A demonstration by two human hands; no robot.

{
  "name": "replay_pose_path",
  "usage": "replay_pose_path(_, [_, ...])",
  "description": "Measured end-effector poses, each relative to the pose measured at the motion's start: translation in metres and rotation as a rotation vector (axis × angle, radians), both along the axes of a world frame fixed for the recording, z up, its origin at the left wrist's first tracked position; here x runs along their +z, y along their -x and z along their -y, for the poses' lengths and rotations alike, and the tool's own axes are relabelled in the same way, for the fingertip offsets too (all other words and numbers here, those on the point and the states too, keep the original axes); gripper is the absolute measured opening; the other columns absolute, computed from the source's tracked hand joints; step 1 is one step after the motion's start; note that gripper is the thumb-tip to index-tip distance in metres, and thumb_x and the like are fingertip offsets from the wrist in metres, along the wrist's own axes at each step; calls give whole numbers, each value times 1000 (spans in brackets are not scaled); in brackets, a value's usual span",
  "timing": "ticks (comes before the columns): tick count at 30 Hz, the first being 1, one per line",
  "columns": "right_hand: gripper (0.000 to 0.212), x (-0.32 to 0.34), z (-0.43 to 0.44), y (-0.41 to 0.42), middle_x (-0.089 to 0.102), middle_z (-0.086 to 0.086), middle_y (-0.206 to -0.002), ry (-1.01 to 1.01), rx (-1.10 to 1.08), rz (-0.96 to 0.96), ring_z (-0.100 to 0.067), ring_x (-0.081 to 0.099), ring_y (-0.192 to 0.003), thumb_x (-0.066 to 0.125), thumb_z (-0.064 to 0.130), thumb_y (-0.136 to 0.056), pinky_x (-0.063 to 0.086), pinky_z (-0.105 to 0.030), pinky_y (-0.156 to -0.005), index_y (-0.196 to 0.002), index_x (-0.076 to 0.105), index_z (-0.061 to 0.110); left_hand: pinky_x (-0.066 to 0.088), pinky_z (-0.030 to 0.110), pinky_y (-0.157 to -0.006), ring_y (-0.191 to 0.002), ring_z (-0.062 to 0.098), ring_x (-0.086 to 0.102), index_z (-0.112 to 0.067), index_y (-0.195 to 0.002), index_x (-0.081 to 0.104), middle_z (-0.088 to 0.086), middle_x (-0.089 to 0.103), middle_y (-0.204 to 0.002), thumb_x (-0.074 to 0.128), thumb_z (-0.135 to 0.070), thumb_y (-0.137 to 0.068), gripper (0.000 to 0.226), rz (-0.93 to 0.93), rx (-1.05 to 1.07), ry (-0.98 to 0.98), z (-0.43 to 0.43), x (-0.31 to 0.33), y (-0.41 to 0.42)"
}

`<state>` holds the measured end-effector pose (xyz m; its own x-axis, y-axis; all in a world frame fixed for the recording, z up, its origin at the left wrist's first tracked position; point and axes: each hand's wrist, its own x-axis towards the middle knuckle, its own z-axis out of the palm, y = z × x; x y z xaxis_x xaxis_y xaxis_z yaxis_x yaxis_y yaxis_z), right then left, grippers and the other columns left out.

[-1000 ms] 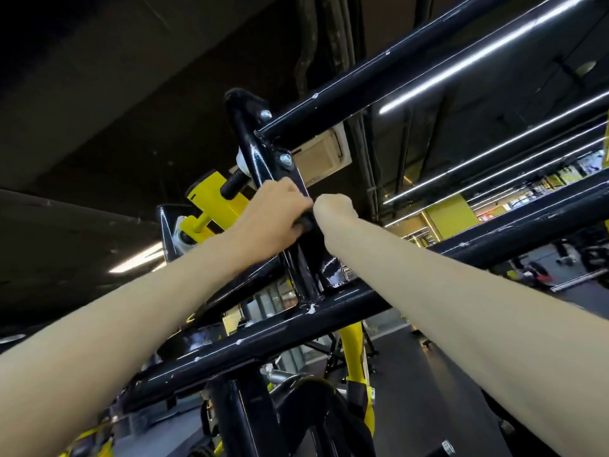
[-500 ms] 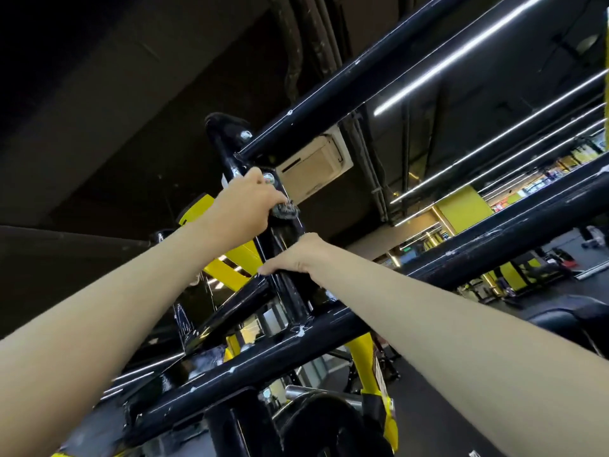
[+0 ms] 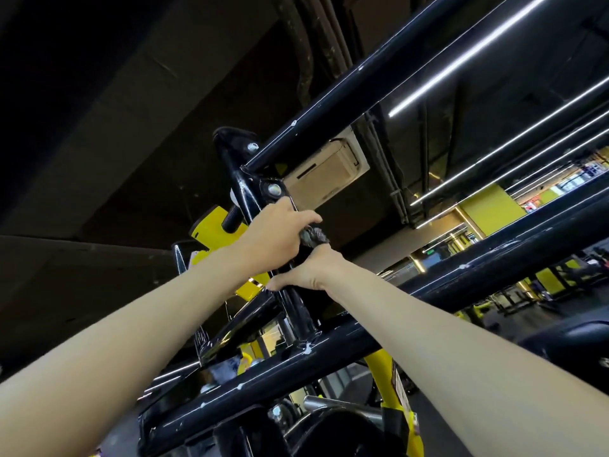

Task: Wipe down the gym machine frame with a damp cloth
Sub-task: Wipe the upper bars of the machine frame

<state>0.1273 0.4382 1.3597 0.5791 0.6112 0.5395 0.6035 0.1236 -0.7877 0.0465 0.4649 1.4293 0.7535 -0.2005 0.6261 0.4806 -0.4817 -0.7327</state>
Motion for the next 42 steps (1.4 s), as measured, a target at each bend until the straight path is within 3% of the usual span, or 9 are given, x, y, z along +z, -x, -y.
replay_pose_path(6, [125, -4, 1, 1, 35, -17, -146, -5, 8, 9, -35, 38, -132, 80, 63, -60, 39, -46, -107, -147, 14, 5, 31, 29, -69, -87, 24, 46, -15, -114, 47, 11, 48, -99, 52, -8, -90, 26, 183, -20, -80, 13, 17, -3])
replay_pose_path(10, [126, -6, 0, -2, 34, -16, -146, -12, 7, 20, -33, 37, -133, 80, 64, -60, 38, -44, -108, -149, 11, 5, 46, 35, -71, -86, 27, 55, -20, -110, 50, 7, 48, -101, 53, -9, -88, 24, -48, -34, 8, 4, 3, 2])
replay_pose_path(15, [121, -5, 0, 0, 39, -16, -142, -24, -5, 10, -34, 41, -129, 81, 64, -58, 41, -45, -105, -145, 19, 6, 46, 40, -67, -82, 32, 53, -15, -109, 51, 11, 45, -99, 53, -5, -85, 26, 207, -111, -16, 2, 24, 15])
replay_pose_path(19, [119, -7, -3, -3, 39, -12, -138, -70, 26, -7, -29, 41, -127, 83, 59, -59, 41, -41, -106, -145, 19, 8, 41, 36, -66, -79, 27, 51, -15, -105, 53, 8, 48, -94, 54, -5, -84, 24, -20, -114, -11, -1, -17, 19])
replay_pose_path(23, [117, -7, 1, 1, 39, -15, -140, -55, 5, -13, -31, 44, -127, 81, 60, -61, 44, -42, -101, -144, 19, 6, 32, 35, -63, -68, 26, 43, -6, -94, 58, 5, 39, -70, 64, 5, -71, 25, 96, -193, -170, -1, 4, 22])
replay_pose_path(28, [117, -10, -4, -4, 39, -11, -135, -71, 25, 3, -27, 42, -125, 82, 61, -57, 42, -41, -105, -144, 22, 10, 42, 36, -74, -86, 26, 48, -16, -109, 54, 9, 49, -96, 55, -6, -84, 27, 16, -186, 27, -5, -21, 29])
replay_pose_path(33, [118, -15, 2, 2, 32, -14, -145, -87, 19, 3, -32, 39, -130, 79, 63, -61, 42, -43, -100, -146, 19, 9, 36, 39, -76, -86, 34, 52, -13, -104, 55, 13, 55, -85, 55, -6, -81, 24, 165, -128, -120, -5, 22, 18])
replay_pose_path(38, [119, -18, 2, 0, 33, -12, -144, -76, -14, 36, -30, 40, -130, 77, 68, -60, 43, -44, -103, -146, 20, 9, 43, 40, -79, -85, 26, 52, -18, -101, 57, 6, 55, -92, 60, -3, -81, 25, 16, -223, 95, -13, 8, 36])
replay_pose_path(42, [121, -15, 6, 2, 30, -13, -148, -61, 20, 21, -32, 38, -132, 79, 65, -61, 42, -44, -103, -148, 16, 10, 38, 44, -78, -83, 33, 54, -10, -100, 60, 12, 57, -80, 62, 3, -75, 29, 149, -186, -97, -12, 31, 40])
